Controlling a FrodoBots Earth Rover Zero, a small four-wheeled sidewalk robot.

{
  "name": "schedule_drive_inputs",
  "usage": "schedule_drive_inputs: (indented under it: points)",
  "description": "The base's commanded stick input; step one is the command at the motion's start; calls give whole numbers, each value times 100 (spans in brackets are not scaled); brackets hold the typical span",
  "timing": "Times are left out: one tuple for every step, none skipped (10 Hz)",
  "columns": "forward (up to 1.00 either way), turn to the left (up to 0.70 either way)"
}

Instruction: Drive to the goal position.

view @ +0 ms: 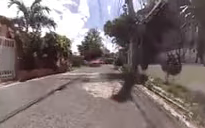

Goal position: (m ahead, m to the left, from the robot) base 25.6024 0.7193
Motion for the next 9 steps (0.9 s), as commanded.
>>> schedule_drive_inputs:
  points:
    - [85, 0]
    - [85, 0]
    - [85, 0]
    - [85, 0]
    - [85, 0]
    - [85, 0]
    - [85, 0]
    - [85, 0]
    - [85, 0]
